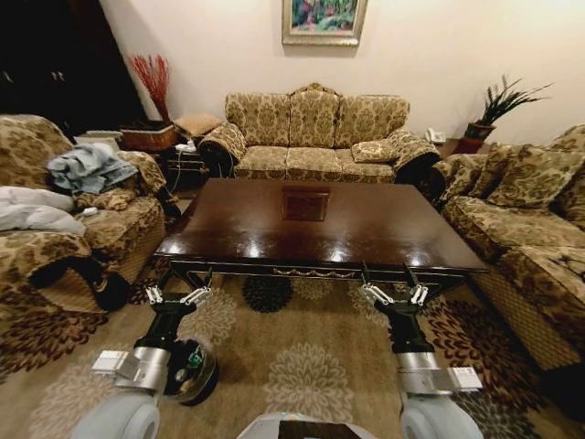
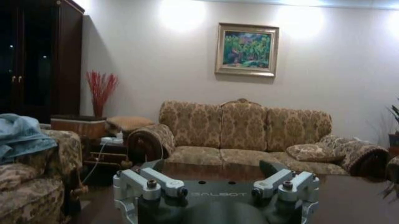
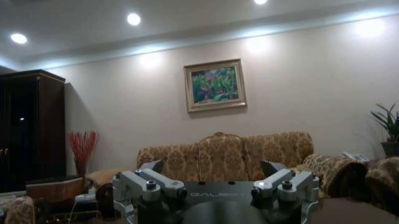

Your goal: Move to the front of the table and place the trash on the table into the trash bin.

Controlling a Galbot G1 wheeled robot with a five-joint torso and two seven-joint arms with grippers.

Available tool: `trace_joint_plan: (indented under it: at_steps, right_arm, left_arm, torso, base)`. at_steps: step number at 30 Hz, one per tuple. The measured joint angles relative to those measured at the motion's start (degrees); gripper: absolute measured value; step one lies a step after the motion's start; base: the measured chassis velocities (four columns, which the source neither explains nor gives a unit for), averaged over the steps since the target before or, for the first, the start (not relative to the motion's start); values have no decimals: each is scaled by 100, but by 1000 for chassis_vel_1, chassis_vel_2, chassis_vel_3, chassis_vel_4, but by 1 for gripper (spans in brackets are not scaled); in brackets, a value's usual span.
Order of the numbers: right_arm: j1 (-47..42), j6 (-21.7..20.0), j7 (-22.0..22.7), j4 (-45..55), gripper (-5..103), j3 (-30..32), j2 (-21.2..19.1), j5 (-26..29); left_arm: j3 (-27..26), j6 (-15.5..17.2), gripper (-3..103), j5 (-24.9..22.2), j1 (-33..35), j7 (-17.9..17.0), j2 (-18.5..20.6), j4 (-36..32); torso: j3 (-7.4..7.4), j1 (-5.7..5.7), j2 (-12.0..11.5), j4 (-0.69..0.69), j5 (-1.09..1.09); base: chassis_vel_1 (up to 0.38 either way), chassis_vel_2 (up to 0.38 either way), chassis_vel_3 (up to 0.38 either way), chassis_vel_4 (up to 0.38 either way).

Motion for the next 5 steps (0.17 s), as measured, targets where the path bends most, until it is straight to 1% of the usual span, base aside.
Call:
trace_joint_plan:
  at_steps: [2, 5]
  right_arm:
    - [-3, 0, 0, 0, 100, 0, 0, 0]
    - [-5, 0, 0, 0, 100, 0, 0, 0]
  left_arm:
    - [0, 0, 100, 0, 1, 0, 0, 0]
    - [0, 0, 100, 0, 2, 0, 0, 0]
  torso:
    - [-5, -11, 3, 1, -2]
    - [-7, -14, 6, 0, -2]
  base:
    - [1, -28, -10, 20]
    - [43, -57, -46, 44]
